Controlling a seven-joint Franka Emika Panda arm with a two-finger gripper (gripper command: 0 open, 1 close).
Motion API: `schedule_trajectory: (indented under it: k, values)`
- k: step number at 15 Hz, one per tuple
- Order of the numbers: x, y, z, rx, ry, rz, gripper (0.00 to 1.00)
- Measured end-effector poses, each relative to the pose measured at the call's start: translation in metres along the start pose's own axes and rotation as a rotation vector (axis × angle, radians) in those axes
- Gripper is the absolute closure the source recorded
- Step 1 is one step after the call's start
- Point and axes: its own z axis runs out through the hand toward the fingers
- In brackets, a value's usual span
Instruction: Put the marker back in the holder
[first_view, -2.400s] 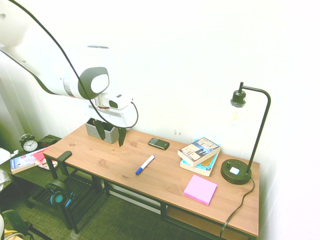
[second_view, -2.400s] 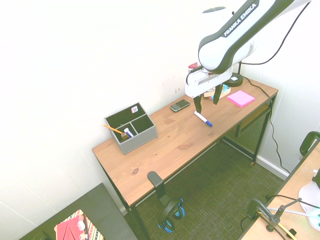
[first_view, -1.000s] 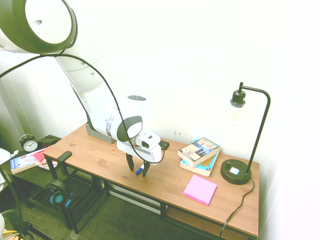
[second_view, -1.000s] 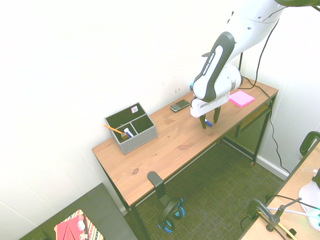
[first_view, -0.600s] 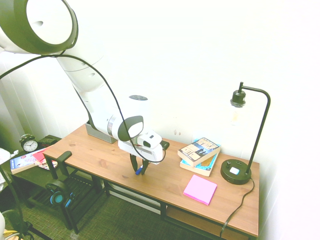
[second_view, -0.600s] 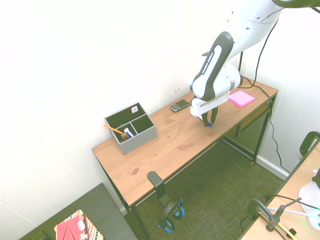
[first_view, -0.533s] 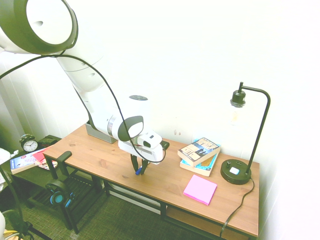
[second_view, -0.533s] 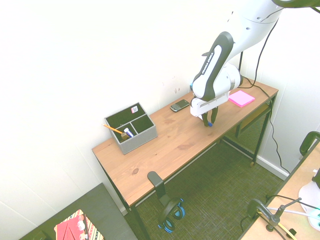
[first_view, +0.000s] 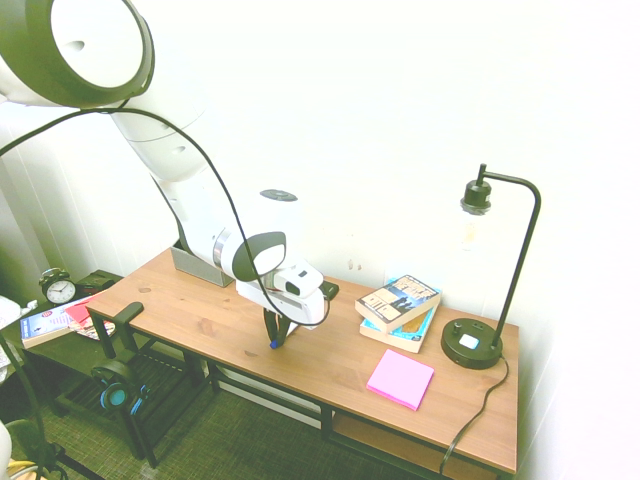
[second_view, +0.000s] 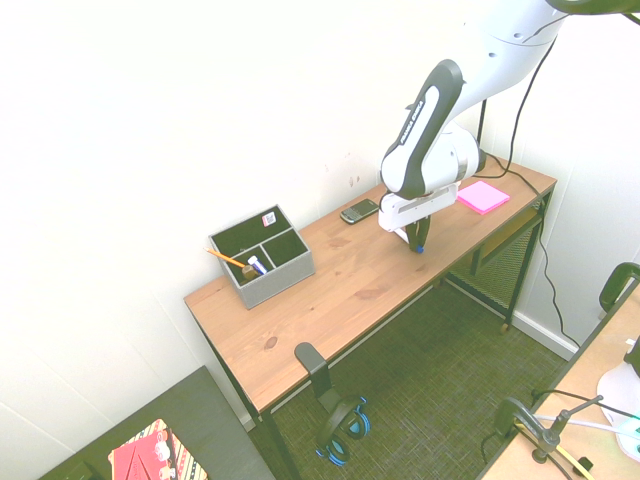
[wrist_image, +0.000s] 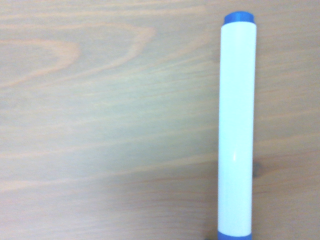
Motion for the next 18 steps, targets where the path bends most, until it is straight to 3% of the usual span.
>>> schedule_trajectory:
  k: [2,5,7,10,14,18]
  values:
    - [-0.015,-0.013,-0.039,0.037,-0.080,0.009,1.00]
    - [-0.065,-0.032,-0.107,0.035,-0.296,0.061,1.00]
    - [-0.102,-0.067,-0.150,0.011,-0.417,0.095,1.00]
    - [-0.131,-0.134,-0.194,-0.009,-0.521,0.222,1.00]
    - [-0.117,-0.196,-0.177,0.024,-0.662,0.351,1.00]
    - [-0.090,-0.213,-0.141,0.090,-0.749,0.476,1.00]
